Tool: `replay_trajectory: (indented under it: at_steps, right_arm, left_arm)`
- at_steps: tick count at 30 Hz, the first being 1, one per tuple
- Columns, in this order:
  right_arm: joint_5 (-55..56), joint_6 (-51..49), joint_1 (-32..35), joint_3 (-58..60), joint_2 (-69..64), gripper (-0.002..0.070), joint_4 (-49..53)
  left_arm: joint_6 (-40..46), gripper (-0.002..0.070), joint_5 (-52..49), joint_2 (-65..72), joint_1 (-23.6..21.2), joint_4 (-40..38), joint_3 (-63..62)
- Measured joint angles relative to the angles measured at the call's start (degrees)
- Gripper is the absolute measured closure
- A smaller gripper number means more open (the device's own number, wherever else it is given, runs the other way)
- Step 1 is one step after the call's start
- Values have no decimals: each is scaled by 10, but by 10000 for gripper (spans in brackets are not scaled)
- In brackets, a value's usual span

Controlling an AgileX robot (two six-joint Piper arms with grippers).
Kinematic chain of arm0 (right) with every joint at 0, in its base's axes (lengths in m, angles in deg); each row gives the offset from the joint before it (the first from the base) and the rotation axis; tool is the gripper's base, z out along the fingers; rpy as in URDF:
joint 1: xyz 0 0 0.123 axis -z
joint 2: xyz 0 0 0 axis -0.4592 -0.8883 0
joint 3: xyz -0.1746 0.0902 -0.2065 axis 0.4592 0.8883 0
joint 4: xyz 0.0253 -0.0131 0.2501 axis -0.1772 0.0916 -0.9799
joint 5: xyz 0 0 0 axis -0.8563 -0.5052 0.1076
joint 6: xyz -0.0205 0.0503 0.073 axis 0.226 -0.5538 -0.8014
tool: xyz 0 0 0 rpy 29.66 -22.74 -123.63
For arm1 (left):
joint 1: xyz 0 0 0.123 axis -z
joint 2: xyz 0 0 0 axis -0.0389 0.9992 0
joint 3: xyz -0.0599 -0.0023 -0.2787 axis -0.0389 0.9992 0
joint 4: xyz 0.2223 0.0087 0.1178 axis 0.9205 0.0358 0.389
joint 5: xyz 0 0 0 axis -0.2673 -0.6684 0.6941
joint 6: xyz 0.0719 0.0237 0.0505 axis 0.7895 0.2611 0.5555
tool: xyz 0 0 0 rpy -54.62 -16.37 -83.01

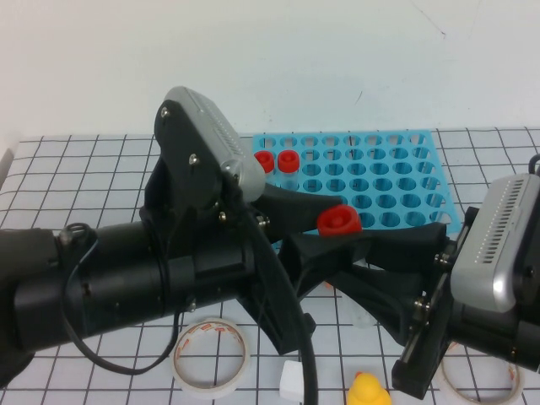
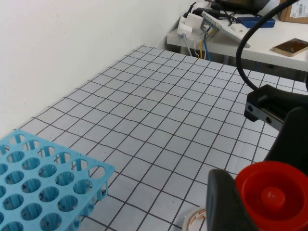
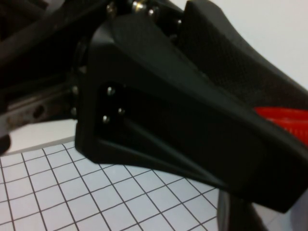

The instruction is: Place the test tubes

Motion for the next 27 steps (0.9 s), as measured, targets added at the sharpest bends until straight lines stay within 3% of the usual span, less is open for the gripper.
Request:
replay_trajectory:
  at_steps: [19, 21, 25, 27]
  right_arm:
    - [9, -22, -1, 0, 0, 437, 4]
    - [9, -42, -1, 0, 0, 394, 16]
    - [14, -61, -1, 0, 0, 202, 24]
    - [16, -63, -1, 0, 0, 146, 28]
  left_arm:
    - [18, 395, -12, 0, 0, -2, 0]
    - [22, 395, -7, 0, 0, -2, -1]
    - [40, 395, 8, 1, 0, 1, -15]
    - [57, 395, 11, 1, 0, 1, -27]
